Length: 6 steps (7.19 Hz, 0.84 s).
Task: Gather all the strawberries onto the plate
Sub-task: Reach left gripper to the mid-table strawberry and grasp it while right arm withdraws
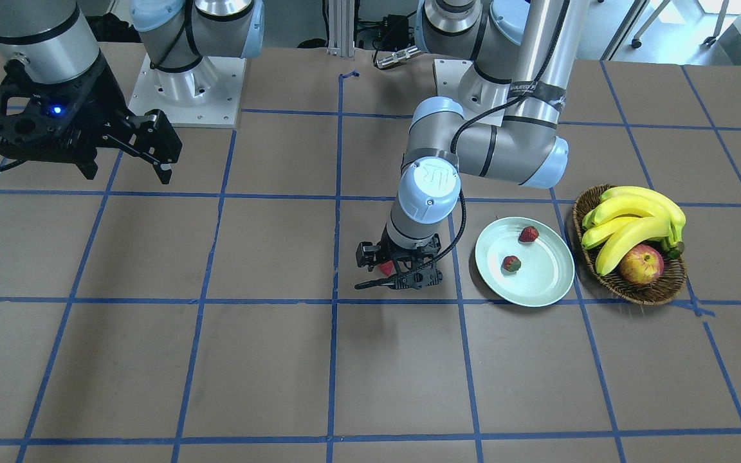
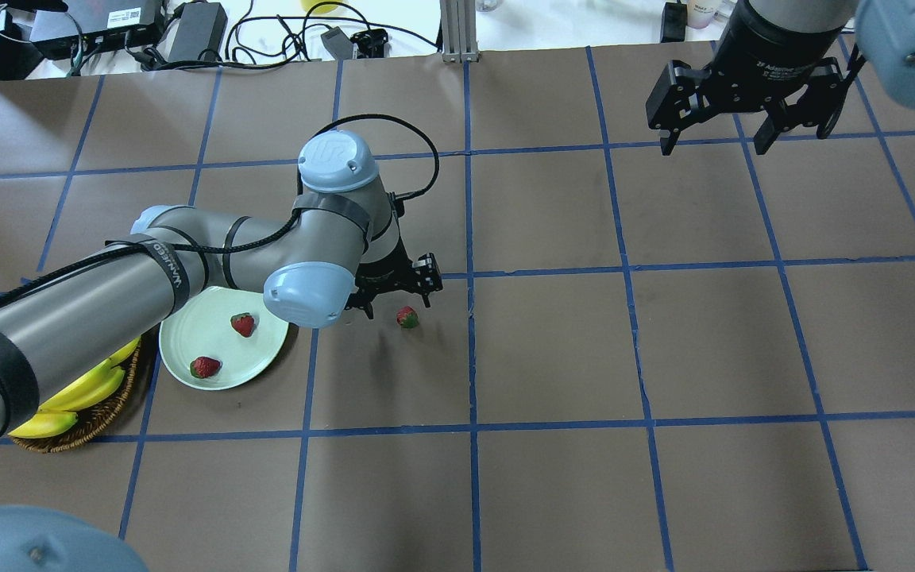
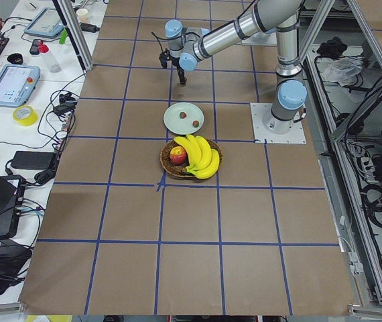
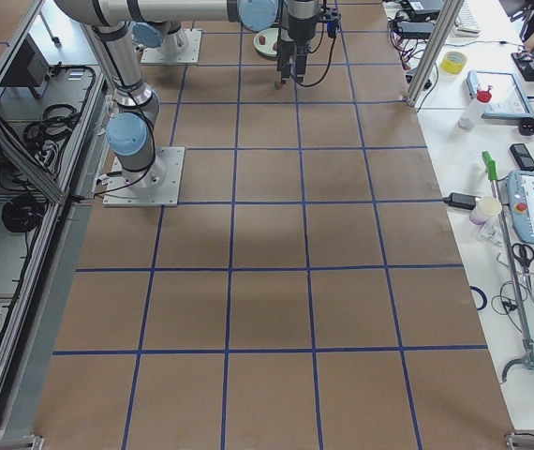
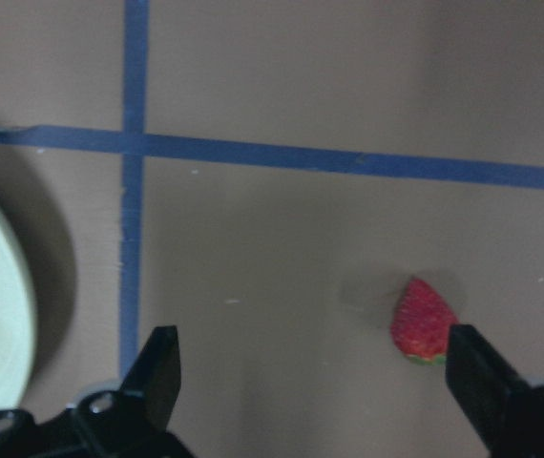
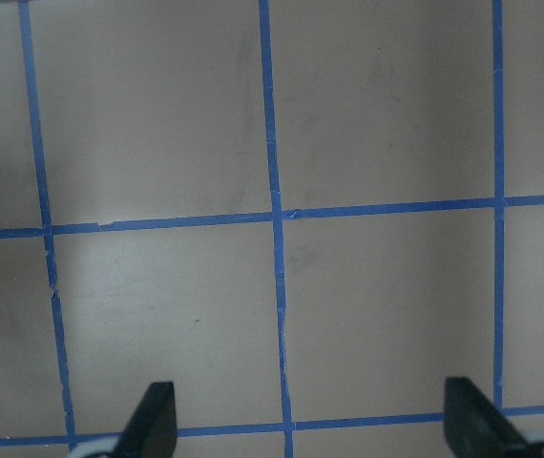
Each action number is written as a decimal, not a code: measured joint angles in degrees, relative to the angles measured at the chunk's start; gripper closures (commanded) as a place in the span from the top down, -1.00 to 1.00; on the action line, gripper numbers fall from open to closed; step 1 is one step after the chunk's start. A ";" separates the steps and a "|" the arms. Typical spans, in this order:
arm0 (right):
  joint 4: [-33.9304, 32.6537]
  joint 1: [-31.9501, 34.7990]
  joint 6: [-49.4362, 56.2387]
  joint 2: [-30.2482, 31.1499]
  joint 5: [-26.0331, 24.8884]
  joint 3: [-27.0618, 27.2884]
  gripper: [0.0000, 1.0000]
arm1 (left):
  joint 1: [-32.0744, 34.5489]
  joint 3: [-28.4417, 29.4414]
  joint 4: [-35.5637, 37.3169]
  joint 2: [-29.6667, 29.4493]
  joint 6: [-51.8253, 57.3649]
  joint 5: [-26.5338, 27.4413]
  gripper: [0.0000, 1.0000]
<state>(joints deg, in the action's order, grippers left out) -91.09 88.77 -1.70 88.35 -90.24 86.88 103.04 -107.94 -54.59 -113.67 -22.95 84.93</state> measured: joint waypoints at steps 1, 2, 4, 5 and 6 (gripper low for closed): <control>0.03 -0.03 0.02 0.22 -0.03 -0.21 1.00 | 0.34 -0.07 0.12 -1.03 -1.26 -0.10 0.49; 0.12 -0.04 0.03 0.22 -0.08 -0.78 1.00 | 0.53 -0.10 0.05 -1.47 -1.83 -0.02 0.21; 0.31 -0.01 0.03 0.10 -0.13 -1.92 1.00 | 0.72 -0.09 -0.06 -1.36 -2.49 -0.26 -0.36; 0.31 0.02 0.02 0.08 -0.15 -2.13 1.00 | 0.74 -0.06 -0.08 -1.22 -2.46 -0.37 -0.58; 0.30 0.06 -0.01 0.07 -0.13 -2.32 1.00 | 0.74 -0.02 -0.08 -1.08 -2.20 -0.23 -0.77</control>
<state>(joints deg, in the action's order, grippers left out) -90.79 88.82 -1.71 88.42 -90.37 84.55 103.78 -107.96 -54.67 -114.75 -25.15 84.70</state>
